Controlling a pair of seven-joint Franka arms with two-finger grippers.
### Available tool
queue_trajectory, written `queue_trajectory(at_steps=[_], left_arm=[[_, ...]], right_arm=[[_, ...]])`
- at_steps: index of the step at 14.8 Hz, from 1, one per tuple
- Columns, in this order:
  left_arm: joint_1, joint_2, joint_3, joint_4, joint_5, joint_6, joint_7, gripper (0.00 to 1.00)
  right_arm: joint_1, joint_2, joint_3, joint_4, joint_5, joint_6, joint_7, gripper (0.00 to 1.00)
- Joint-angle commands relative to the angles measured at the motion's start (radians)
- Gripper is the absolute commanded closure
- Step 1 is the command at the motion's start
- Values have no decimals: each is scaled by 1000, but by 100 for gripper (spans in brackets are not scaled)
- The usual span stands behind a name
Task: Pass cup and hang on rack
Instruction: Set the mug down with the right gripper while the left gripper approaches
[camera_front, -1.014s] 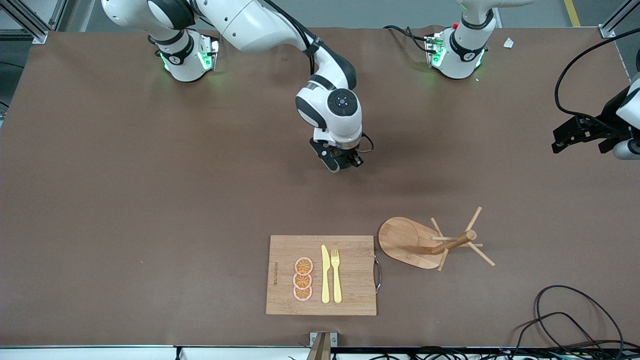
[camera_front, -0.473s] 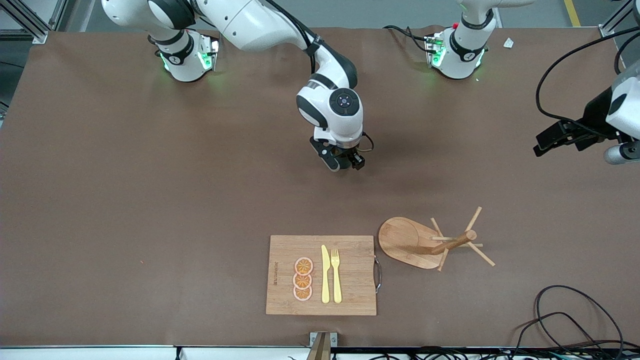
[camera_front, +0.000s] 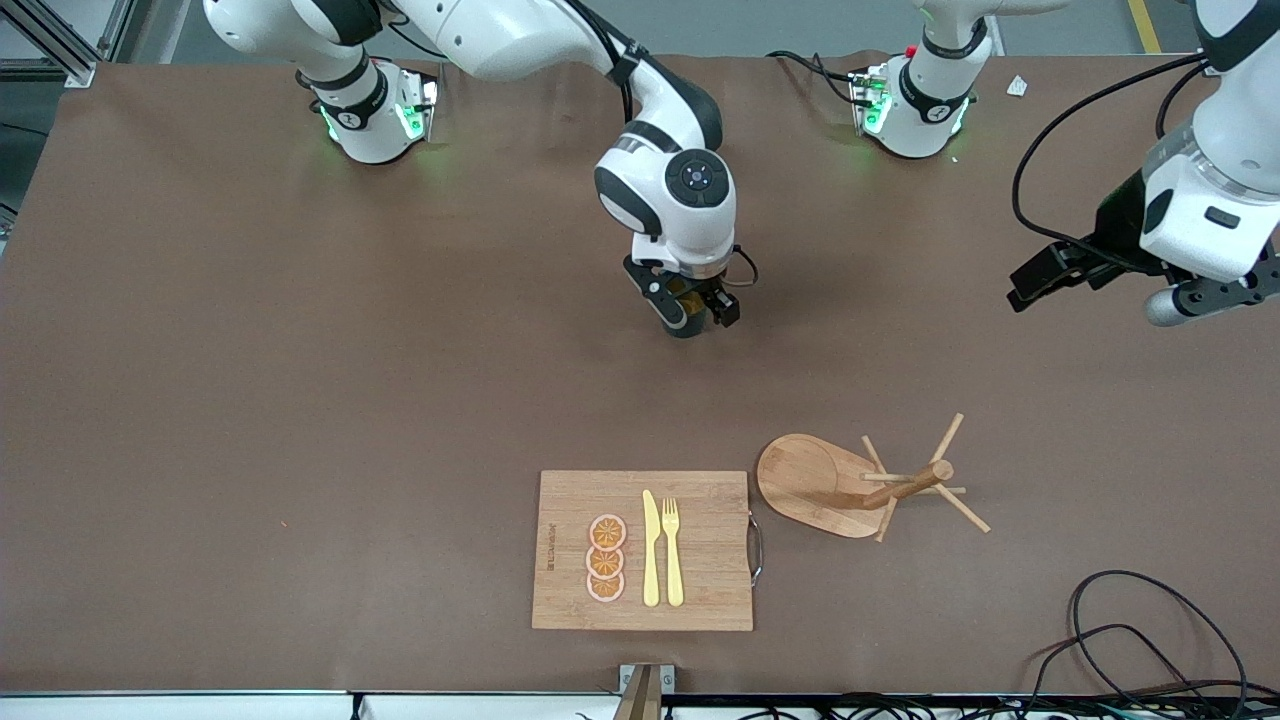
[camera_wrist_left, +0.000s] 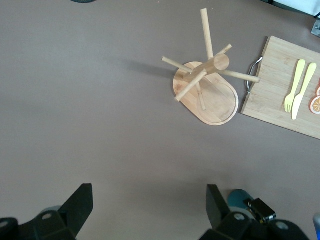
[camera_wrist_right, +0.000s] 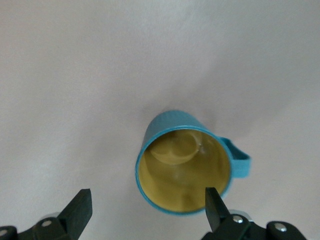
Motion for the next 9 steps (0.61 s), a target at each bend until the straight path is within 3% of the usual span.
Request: queue_trajectory(at_steps=[1, 5, 9], left_arm=[[1, 1, -32, 11, 0, -9, -59, 0], [-4, 7, -87, 11, 6, -2, -159, 0], [-27, 33, -184, 11, 98, 16, -315, 0]], right_arm=[[-54, -156, -8, -30, 15, -181, -93, 0], [-160, -327, -11, -37, 11, -386, -302, 0], [-337, -527, -14, -138, 6, -460, -717, 0]])
